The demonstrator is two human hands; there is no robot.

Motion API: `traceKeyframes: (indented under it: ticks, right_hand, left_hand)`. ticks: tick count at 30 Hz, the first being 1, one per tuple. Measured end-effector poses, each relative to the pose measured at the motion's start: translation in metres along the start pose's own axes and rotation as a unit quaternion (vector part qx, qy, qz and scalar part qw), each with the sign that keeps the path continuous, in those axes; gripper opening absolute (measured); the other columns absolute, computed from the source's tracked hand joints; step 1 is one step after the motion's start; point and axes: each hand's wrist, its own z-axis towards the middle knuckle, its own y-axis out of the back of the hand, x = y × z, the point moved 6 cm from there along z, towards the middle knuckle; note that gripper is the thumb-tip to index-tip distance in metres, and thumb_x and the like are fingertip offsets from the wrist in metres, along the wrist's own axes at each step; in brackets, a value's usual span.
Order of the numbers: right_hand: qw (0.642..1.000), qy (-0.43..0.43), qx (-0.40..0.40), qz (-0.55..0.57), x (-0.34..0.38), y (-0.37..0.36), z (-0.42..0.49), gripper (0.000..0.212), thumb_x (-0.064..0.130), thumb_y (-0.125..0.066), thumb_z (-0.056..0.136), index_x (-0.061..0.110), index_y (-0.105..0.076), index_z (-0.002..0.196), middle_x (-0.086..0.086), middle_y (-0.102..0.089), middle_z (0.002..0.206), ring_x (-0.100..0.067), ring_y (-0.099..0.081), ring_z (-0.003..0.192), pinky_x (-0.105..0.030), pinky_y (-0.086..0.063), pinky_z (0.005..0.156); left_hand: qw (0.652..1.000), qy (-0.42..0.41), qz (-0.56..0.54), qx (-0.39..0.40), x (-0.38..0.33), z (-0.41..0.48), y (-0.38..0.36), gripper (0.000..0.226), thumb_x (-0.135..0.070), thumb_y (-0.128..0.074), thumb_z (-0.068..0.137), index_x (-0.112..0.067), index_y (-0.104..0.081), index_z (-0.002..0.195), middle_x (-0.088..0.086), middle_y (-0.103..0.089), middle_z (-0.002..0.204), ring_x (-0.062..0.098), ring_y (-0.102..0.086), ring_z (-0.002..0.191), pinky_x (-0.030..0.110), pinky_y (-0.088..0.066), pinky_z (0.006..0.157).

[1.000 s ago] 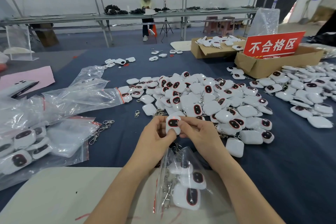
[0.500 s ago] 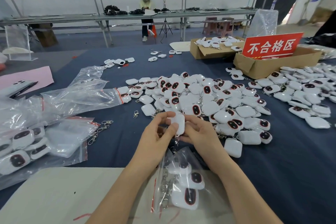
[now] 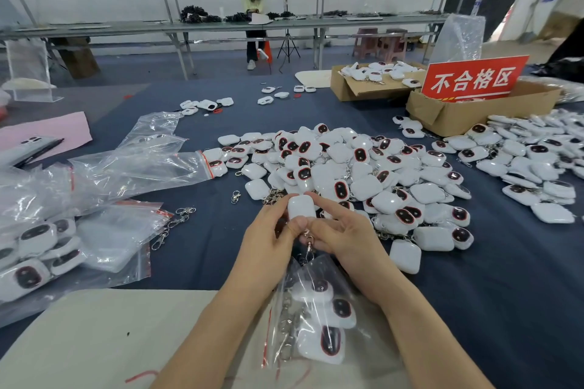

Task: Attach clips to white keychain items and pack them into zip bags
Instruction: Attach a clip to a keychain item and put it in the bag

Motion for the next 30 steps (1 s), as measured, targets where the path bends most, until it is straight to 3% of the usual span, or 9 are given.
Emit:
traceKeyframes:
  ticks: [3,6,10,13,17,21,26,30]
  right_hand:
    - [0.999,-0.014,-0.014,0.029,-0.0011,-0.0001,0.0003,0.036,0.012,-0.064,0.097,0.030,-0.063,0.128,-0.012,-0.078,0.097,-0.025,-0.075,0.090,-0.029,-0.060,0.084]
    - [0.998,-0.023,-0.031,0.055,-0.0017,0.0012,-0.0007,0.030,0.012,-0.065,0.096,0.023,-0.068,0.124,-0.017,-0.077,0.093,-0.025,-0.075,0.083,-0.027,-0.061,0.079]
    - [0.997,-0.027,-0.042,0.056,-0.0001,0.0010,-0.0016,0.024,0.013,-0.067,0.095,0.019,-0.071,0.117,-0.025,-0.075,0.090,-0.038,-0.071,0.083,-0.029,-0.062,0.076]
    - [0.997,-0.033,-0.043,0.063,-0.0012,0.0012,-0.0008,0.022,0.014,-0.069,0.093,0.018,-0.072,0.114,-0.022,-0.076,0.086,-0.035,-0.072,0.081,-0.030,-0.062,0.076]
    - [0.995,-0.034,-0.051,0.073,-0.0040,0.0014,0.0020,0.017,0.015,-0.071,0.092,0.019,-0.075,0.108,-0.018,-0.076,0.085,-0.029,-0.074,0.076,-0.033,-0.063,0.079]
    - [0.994,-0.032,-0.054,0.088,-0.0071,0.0013,0.0055,0.010,0.017,-0.072,0.090,0.020,-0.077,0.098,-0.020,-0.076,0.087,-0.024,-0.073,0.072,-0.030,-0.062,0.073]
    - [0.994,-0.027,-0.052,0.091,-0.0066,0.0007,0.0068,0.013,0.030,-0.078,0.080,0.021,-0.077,0.090,-0.024,-0.075,0.092,-0.027,-0.070,0.074,-0.031,-0.062,0.074]
    - [0.995,-0.008,-0.056,0.087,-0.0061,0.0005,0.0067,0.008,0.021,-0.070,0.092,0.024,-0.077,0.091,-0.026,-0.073,0.091,-0.028,-0.072,0.075,-0.029,-0.061,0.071]
  left_hand:
    - [0.999,-0.004,0.021,-0.032,0.0004,0.0010,0.0018,0.042,-0.024,-0.061,0.100,-0.065,-0.056,0.105,-0.008,-0.065,0.098,0.004,-0.063,0.090,0.026,-0.052,0.082]
    - [0.999,-0.010,-0.017,-0.049,0.0013,0.0006,0.0025,0.042,-0.020,-0.064,0.098,-0.062,-0.068,0.096,-0.005,-0.063,0.088,0.015,-0.065,0.078,0.034,-0.055,0.076]
    - [0.996,-0.035,-0.011,-0.078,-0.0002,-0.0016,0.0064,0.030,-0.018,-0.064,0.099,-0.046,-0.073,0.097,-0.015,-0.059,0.073,0.002,-0.058,0.062,0.018,-0.048,0.064]
    - [0.996,-0.033,-0.019,-0.083,-0.0009,-0.0023,0.0070,0.028,-0.017,-0.064,0.098,-0.043,-0.074,0.101,-0.013,-0.059,0.073,0.003,-0.057,0.061,0.021,-0.051,0.064]
    - [0.995,-0.049,-0.020,-0.086,-0.0053,-0.0043,0.0076,0.028,-0.014,-0.064,0.098,-0.041,-0.073,0.103,-0.004,-0.057,0.074,0.001,-0.058,0.059,0.014,-0.047,0.061]
    - [0.993,-0.050,0.020,-0.104,-0.0030,-0.0039,0.0085,0.020,-0.018,-0.065,0.098,-0.028,-0.079,0.107,-0.003,-0.056,0.072,0.009,-0.056,0.062,0.026,-0.050,0.063]
    - [0.992,-0.054,0.025,-0.110,-0.0042,-0.0042,0.0093,0.020,-0.021,-0.066,0.098,-0.032,-0.079,0.108,0.000,-0.057,0.071,0.015,-0.057,0.064,0.034,-0.050,0.064]
    - [0.994,-0.014,-0.054,-0.094,-0.0035,-0.0032,0.0069,0.019,-0.020,-0.065,0.098,-0.030,-0.079,0.107,-0.004,-0.064,0.080,0.007,-0.060,0.065,0.022,-0.051,0.066]
